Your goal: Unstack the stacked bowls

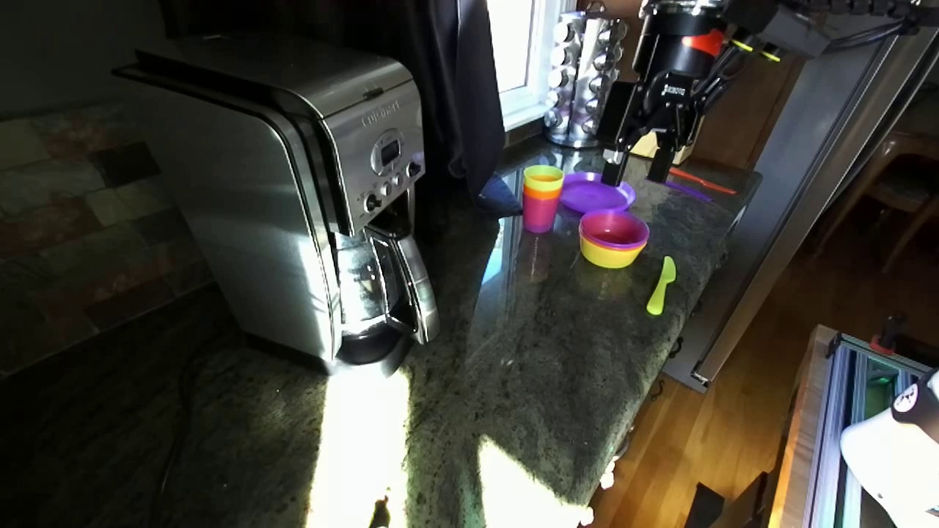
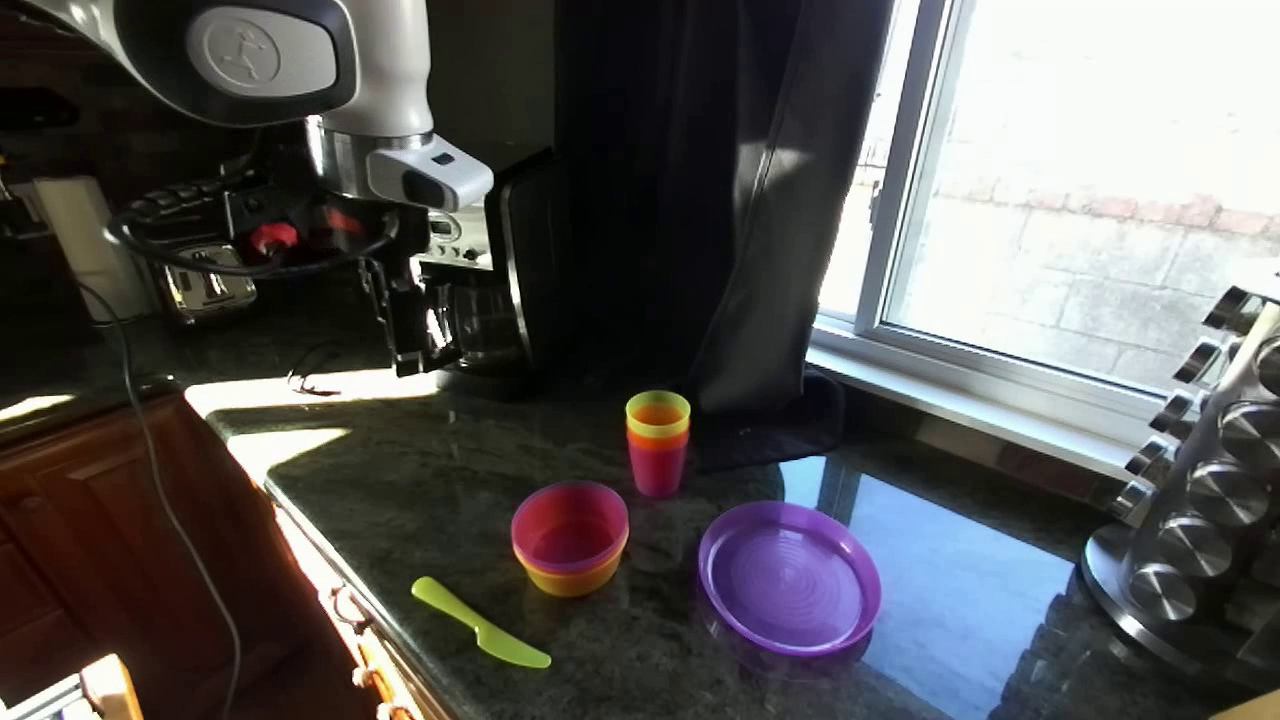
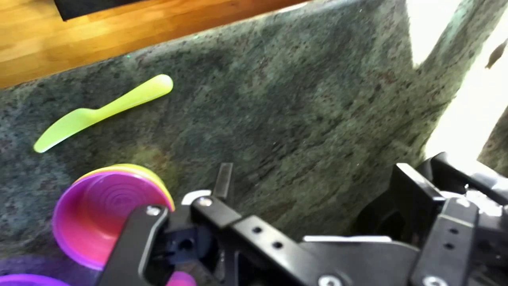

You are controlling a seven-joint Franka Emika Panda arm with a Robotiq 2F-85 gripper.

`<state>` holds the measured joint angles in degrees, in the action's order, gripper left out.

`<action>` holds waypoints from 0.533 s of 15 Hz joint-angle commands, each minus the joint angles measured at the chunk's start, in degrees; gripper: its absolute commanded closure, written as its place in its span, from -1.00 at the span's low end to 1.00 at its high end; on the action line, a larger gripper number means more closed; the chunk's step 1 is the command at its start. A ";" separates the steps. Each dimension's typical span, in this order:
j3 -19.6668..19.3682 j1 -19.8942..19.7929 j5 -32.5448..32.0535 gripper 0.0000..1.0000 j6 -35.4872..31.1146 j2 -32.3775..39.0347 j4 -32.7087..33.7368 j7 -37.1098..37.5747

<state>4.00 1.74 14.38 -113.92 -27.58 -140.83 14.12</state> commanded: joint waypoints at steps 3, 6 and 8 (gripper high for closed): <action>-1.31 -1.66 -0.60 -1.00 -1.44 -1.73 -1.86 -0.88; -1.08 -1.59 -0.63 -1.00 -1.46 -2.03 -2.01 -0.86; -1.02 -2.96 -1.91 -1.00 -2.90 -1.41 -2.13 0.64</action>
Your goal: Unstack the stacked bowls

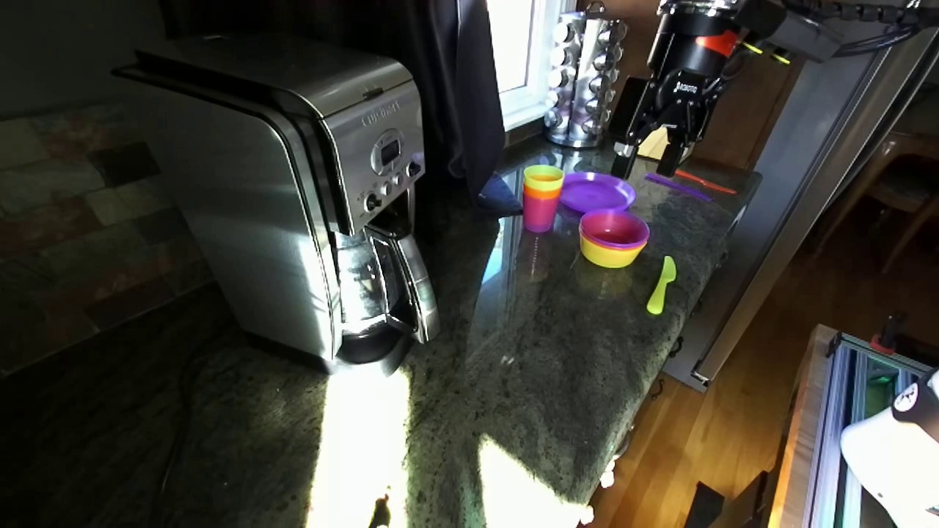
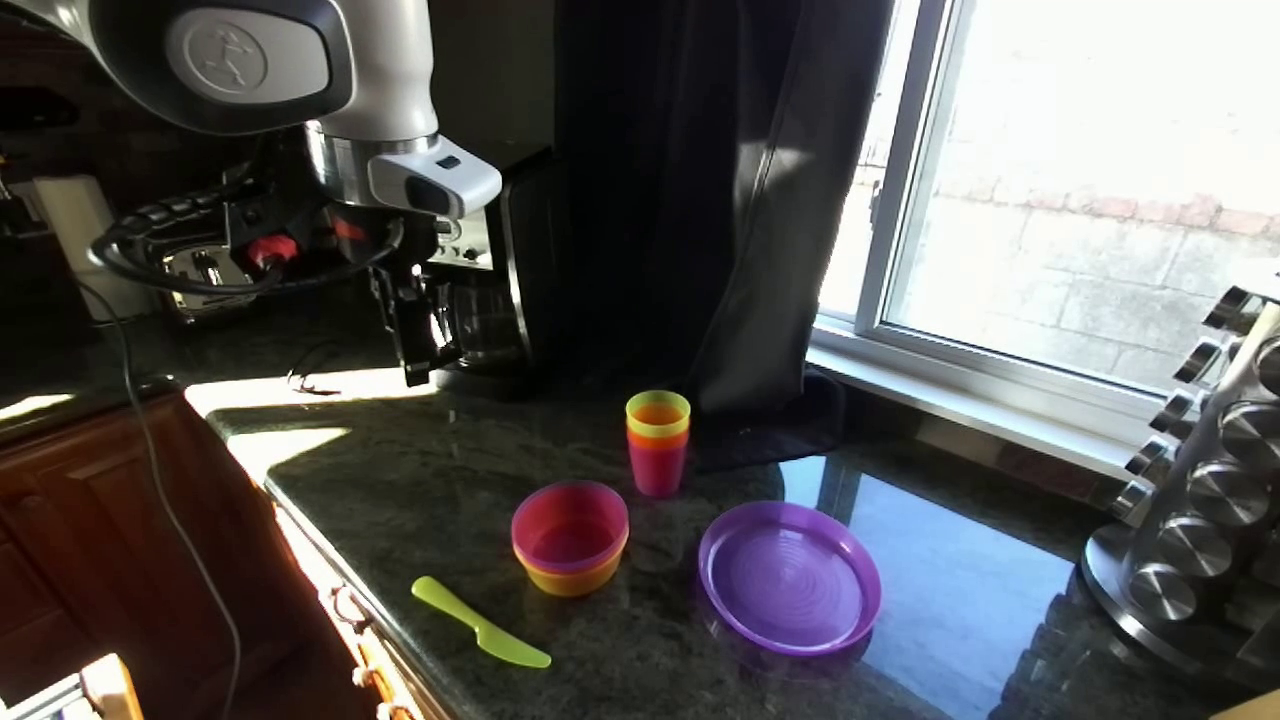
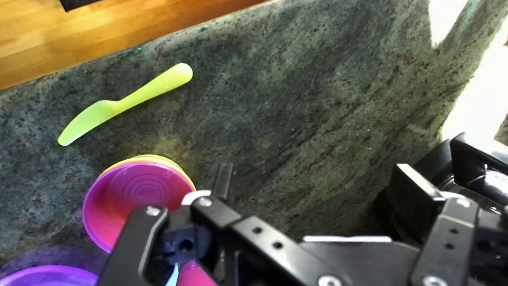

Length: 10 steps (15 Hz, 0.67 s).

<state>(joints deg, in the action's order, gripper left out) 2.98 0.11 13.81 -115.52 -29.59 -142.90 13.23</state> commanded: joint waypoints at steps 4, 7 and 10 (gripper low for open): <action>-2.39 -4.83 -5.08 -1.00 -6.19 0.29 -1.24 0.22; -4.79 -6.75 -7.97 -1.00 -8.27 0.47 -1.47 -2.85; -7.66 -7.70 -10.50 -1.00 -5.58 2.04 -0.89 -8.47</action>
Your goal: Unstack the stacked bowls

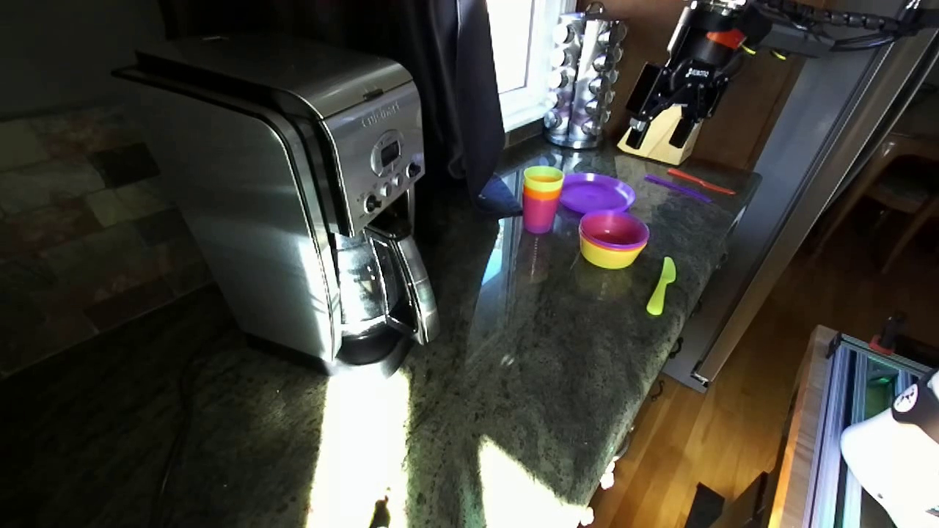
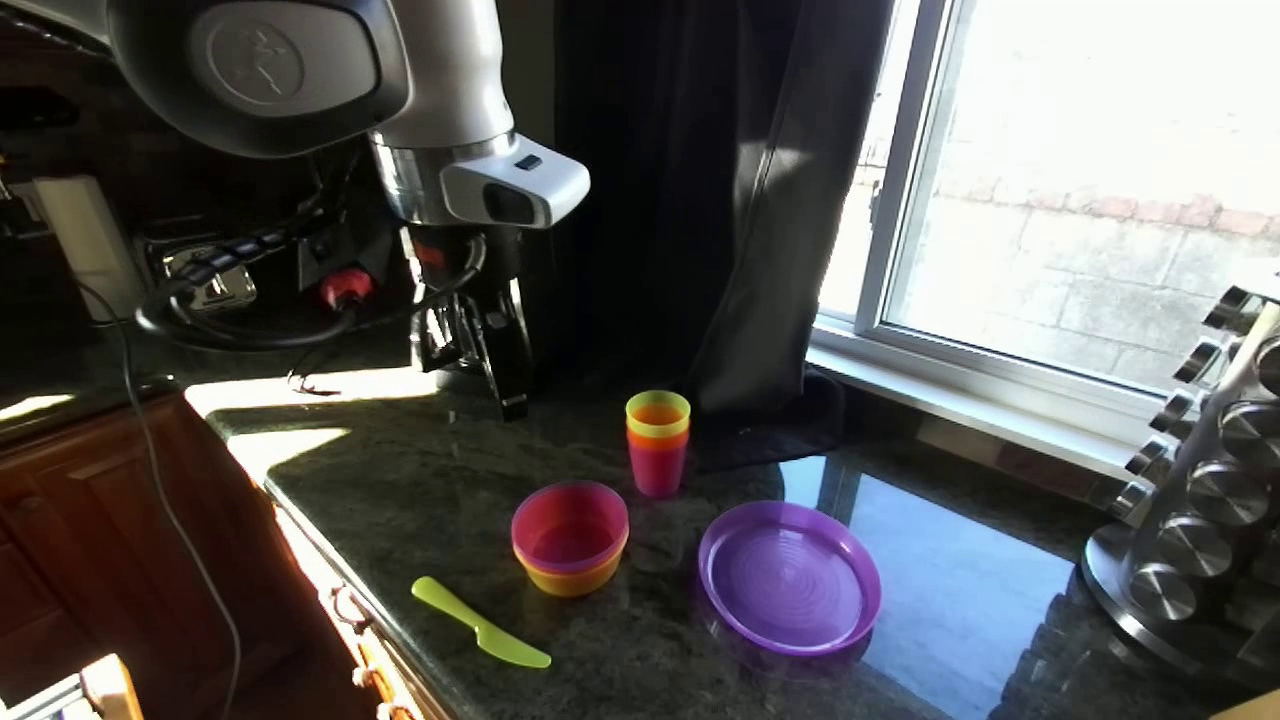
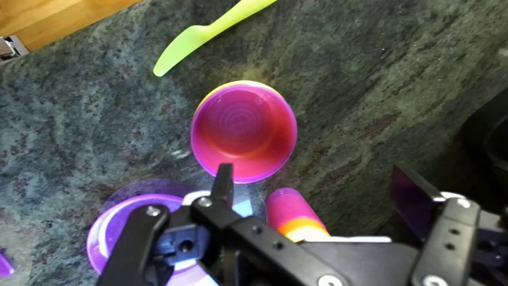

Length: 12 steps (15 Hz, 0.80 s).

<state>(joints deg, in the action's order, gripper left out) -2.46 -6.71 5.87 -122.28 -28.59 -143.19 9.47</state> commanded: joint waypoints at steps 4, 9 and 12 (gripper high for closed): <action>-5.84 -1.64 -4.73 -1.00 5.75 5.23 1.02 -11.70; -7.11 -2.48 -8.56 -1.00 6.38 11.27 1.75 -15.21; -7.01 -2.15 -7.47 -1.00 5.98 10.39 0.93 -14.33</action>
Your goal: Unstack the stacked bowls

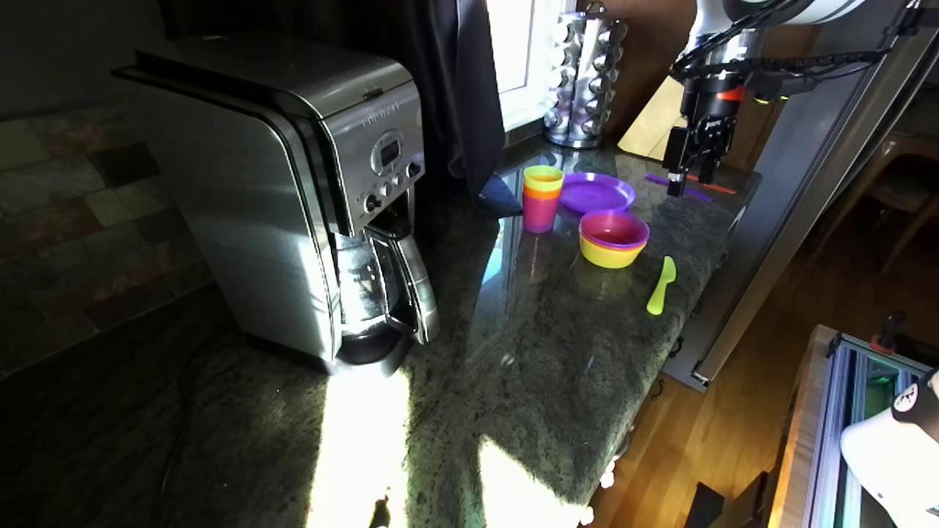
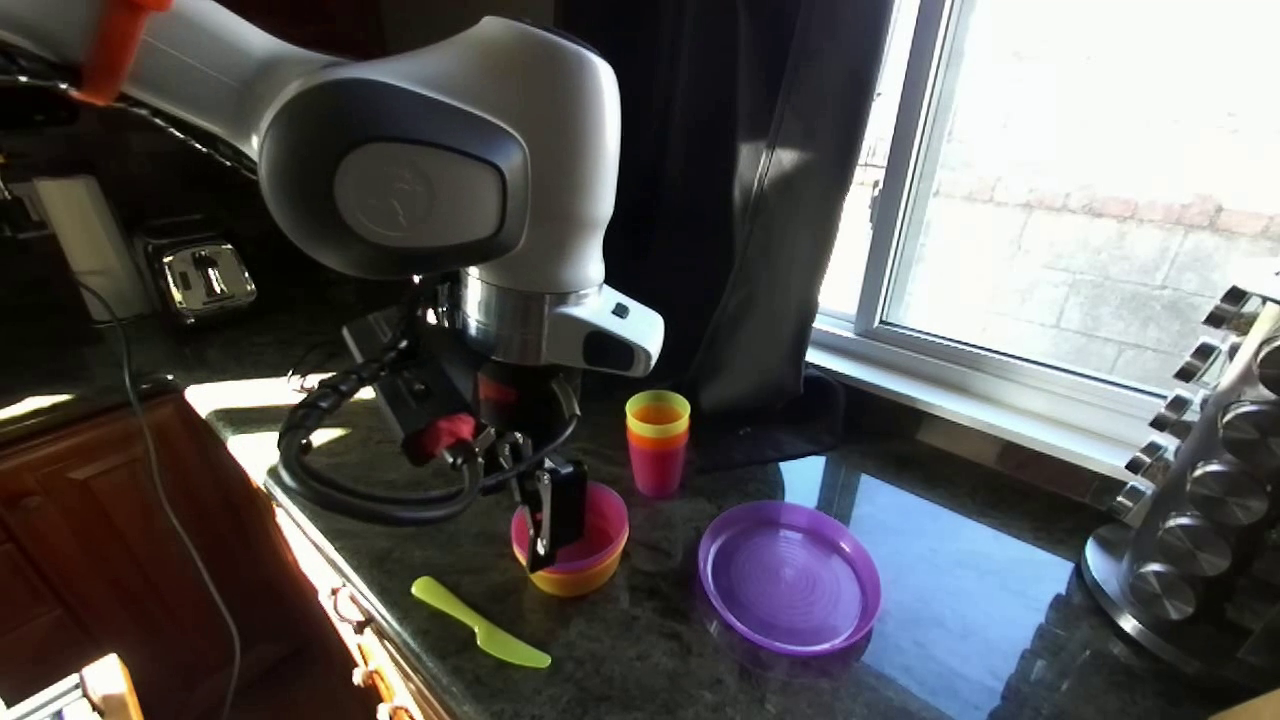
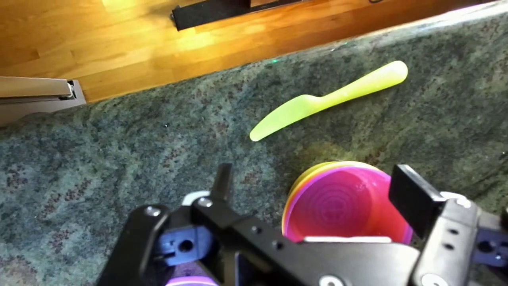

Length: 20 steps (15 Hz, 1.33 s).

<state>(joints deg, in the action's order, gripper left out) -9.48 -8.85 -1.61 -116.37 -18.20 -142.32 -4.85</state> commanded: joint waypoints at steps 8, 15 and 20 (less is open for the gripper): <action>-0.80 -0.24 1.35 -1.00 -2.05 6.06 0.91 -0.28; -1.65 -0.22 3.68 -0.88 -8.85 10.13 1.02 -1.21; -1.49 -0.12 6.70 -0.09 -10.98 12.15 1.47 -1.22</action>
<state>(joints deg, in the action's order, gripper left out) -10.80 -8.97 2.65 -125.74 -7.77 -141.45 -4.94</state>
